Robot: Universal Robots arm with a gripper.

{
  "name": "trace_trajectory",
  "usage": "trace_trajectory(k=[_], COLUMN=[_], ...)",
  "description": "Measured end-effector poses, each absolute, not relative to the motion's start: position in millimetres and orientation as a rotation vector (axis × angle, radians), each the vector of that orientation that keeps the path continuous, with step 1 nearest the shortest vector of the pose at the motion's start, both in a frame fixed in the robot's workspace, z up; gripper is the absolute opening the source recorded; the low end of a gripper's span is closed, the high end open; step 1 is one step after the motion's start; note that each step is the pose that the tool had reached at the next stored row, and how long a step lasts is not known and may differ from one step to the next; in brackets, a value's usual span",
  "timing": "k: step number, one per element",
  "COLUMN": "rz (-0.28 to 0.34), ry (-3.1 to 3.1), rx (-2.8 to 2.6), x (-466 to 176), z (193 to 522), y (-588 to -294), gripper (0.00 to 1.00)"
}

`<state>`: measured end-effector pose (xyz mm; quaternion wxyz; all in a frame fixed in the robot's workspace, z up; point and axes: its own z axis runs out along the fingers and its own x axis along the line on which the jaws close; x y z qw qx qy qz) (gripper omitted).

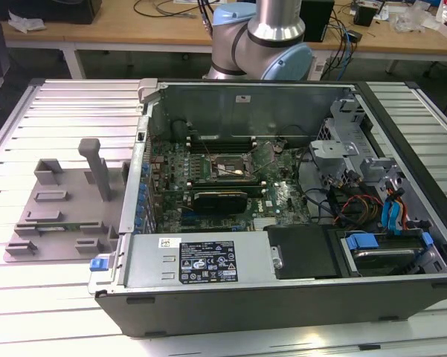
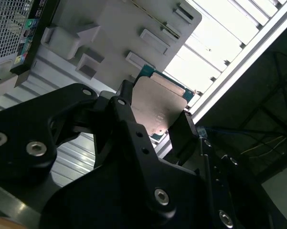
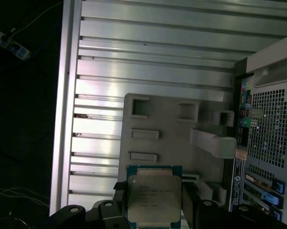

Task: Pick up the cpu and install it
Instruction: 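Pick up the cpu and move it towards the insertion slot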

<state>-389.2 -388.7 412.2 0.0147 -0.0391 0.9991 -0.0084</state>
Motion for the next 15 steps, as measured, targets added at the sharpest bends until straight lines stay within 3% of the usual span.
trace_trajectory(k=[15], rz=[-0.030], ry=[3.110], rx=[-0.122], x=[-344.2], z=[412.1], y=[-388.7], gripper=[0.55])
